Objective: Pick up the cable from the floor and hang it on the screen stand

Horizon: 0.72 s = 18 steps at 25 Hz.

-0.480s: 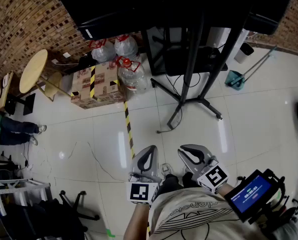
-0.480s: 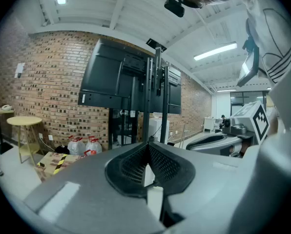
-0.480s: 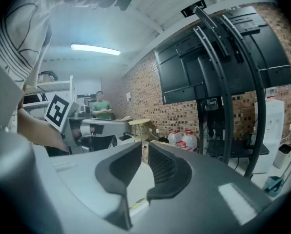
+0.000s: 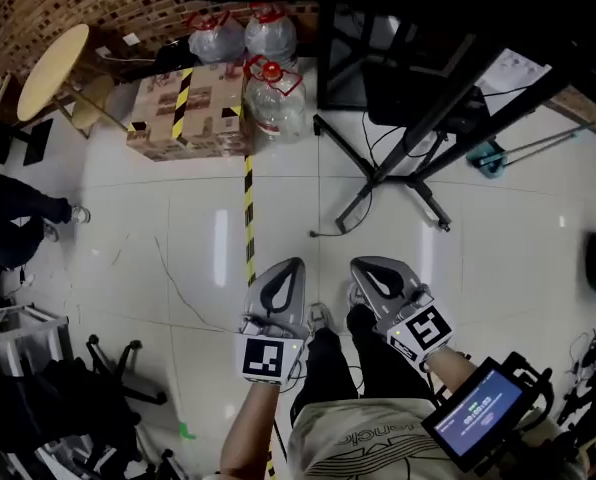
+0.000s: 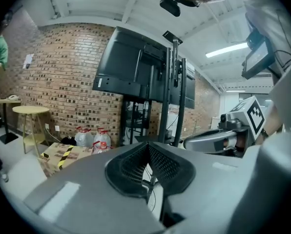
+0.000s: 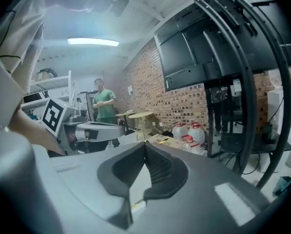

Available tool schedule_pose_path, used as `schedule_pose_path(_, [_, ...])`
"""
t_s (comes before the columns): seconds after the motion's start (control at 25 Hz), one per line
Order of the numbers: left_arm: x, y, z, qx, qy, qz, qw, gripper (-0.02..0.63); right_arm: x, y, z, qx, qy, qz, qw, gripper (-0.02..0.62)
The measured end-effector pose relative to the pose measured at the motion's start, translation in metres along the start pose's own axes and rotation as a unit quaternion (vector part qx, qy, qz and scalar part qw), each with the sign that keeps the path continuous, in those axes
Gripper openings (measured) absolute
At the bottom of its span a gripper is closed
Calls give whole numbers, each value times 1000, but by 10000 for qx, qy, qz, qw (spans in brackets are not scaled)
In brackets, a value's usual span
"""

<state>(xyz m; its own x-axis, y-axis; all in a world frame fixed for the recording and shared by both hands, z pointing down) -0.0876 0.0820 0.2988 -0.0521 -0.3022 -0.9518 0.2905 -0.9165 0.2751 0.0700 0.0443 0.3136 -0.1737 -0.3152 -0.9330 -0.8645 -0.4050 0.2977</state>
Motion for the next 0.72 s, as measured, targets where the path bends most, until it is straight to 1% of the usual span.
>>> schedule_pose_path(0.08, [-10,14,8,116,-33,88,9999,20,-10,17,-13,142,68,31,9999,3])
schedule_pose_path(0.16, [-26,29,16,260,-56,148,9995,20,-28,36,-27,277,228,54,9993,3])
schedule_pose_path(0.24, [-48,42,23,419,-78,230,9988,20,-54,52,-40,392,359,126,9985,3])
schedule_pose_path(0.32, [-80,61,31,541,-103,376,9978,20,-84,69,-56,448,284,239,9983,4])
schedule_pose_path(0.44, [-138,98,45,610,-191,413,9971,20,-140,98,-84,410,63,447,9981,5])
schedule_pose_path(0.56, [-208,129,55,582,-127,421,9973,20,-213,127,-108,362,-69,668,9971,5])
schedule_pose_path(0.64, [-258,142,64,568,-47,594,9966,20,-264,147,-124,354,-124,822,9959,5])
schedule_pose_path(0.72, [-305,154,76,679,3,773,9947,20,-315,169,-139,397,-242,941,9945,5])
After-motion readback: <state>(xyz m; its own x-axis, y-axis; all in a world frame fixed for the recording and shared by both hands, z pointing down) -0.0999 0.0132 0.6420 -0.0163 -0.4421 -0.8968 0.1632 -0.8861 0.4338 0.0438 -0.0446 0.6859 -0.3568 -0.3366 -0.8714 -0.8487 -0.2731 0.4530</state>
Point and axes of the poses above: the fingertips, and each gripper's own axes: y forward along the fingers, z to its left, x out of its top, the point moved 6 cm from there along -y, backward along the fingers, and after that the axes turned 1 degree about x, right-handed, at the moved point
